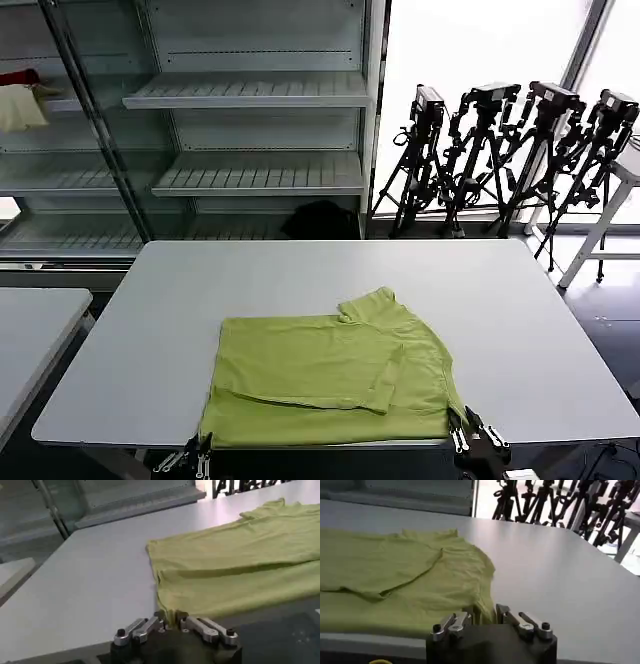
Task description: Fold and organize the clothes.
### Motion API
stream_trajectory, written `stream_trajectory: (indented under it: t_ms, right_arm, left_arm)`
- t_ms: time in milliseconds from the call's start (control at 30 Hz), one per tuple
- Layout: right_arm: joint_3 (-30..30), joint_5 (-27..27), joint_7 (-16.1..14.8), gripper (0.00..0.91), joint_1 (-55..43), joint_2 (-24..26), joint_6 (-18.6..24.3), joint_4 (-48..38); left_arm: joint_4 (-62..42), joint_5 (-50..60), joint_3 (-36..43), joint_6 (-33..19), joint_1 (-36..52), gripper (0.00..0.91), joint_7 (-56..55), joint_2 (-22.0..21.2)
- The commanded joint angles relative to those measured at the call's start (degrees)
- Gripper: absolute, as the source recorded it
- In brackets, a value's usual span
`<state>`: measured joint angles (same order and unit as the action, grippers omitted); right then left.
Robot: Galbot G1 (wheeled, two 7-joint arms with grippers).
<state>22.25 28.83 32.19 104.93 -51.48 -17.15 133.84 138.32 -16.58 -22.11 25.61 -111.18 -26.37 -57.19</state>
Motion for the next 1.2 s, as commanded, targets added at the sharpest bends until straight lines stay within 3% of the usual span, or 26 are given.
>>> stream_trajectory:
  t_ms: [33, 233, 367, 500, 600, 633, 667, 700, 733, 833, 867, 967, 1033, 1200]
  right_arm:
    - [0.0, -0.2, 2.7, 0.907, 0.8, -0.3, 0.2, 1.6]
    - [1.4, -1.0, 4.8, 0.907, 2.6, -0.7, 0.3, 6.1]
    - [4.9, -2.4, 3.0, 0.907, 3.0, -0.2, 2.1, 8.4]
    - [10.3, 0.9, -2.1, 0.907, -2.7, 0.3, 1.6, 8.4]
    - [13.0, 8.3, -10.7, 0.907, -11.4, 2.7, -1.3, 3.5]
    - [12.4, 9.0, -14.9, 0.907, -15.3, 3.7, -1.4, 0.3]
    - [12.1, 9.0, -16.2, 0.907, -16.1, 3.8, -1.4, -0.3]
    - [9.8, 9.6, -20.4, 0.907, -25.3, 4.3, -2.4, -6.5]
    - [8.1, 10.1, -21.9, 0.907, -31.0, 4.1, -3.4, -9.6]
    - [2.0, 13.5, -23.0, 0.907, -41.2, 2.5, -7.9, -15.9]
    - [-2.3, 13.5, -23.8, 0.907, -47.8, 1.5, -10.8, -19.4]
    - [-7.8, 12.2, -26.1, 0.907, -56.3, -0.2, -14.9, -25.0]
    - [-9.8, 11.2, -27.8, 0.907, -59.7, -1.1, -15.9, -27.6]
    - [-15.5, 8.3, -28.4, 0.907, -64.7, -4.2, -16.1, -34.4]
  left_arm:
    - [1.0, 2.4, 0.3, -0.3, -0.9, 0.907, -0.4, -0.2]
    - [4.7, 2.8, -4.1, 0.8, -1.2, 0.907, -0.3, 0.9]
    - [8.4, 0.7, -7.1, 0.9, -2.0, 0.907, -0.2, 1.8]
    - [11.4, -4.5, -7.8, 1.3, 2.1, 0.907, 1.3, 1.3]
    - [8.9, -9.3, -8.2, 0.9, 11.4, 0.907, 3.6, 0.6]
    - [7.2, -11.2, -8.4, 0.3, 14.0, 0.907, 4.9, 0.8]
    - [5.8, -13.1, -8.4, -0.3, 16.7, 0.907, 6.3, 0.9]
    - [3.4, -13.4, -7.9, -0.9, 19.3, 0.907, 7.0, 0.7]
    - [1.3, -13.8, -7.2, -0.9, 20.1, 0.907, 7.3, 0.3]
    - [-2.7, -18.2, -6.4, 0.1, 27.2, 0.907, 8.4, -0.4]
    - [-5.1, -19.5, -5.9, 1.1, 29.8, 0.907, 8.7, -0.9]
    - [-10.3, -19.8, -4.0, 2.6, 35.6, 0.907, 8.2, -1.6]
    - [-13.1, -20.6, -2.8, 3.9, 38.5, 0.907, 7.9, -1.9]
    - [-17.4, -21.8, -1.6, 7.3, 41.9, 0.907, 8.7, -1.8]
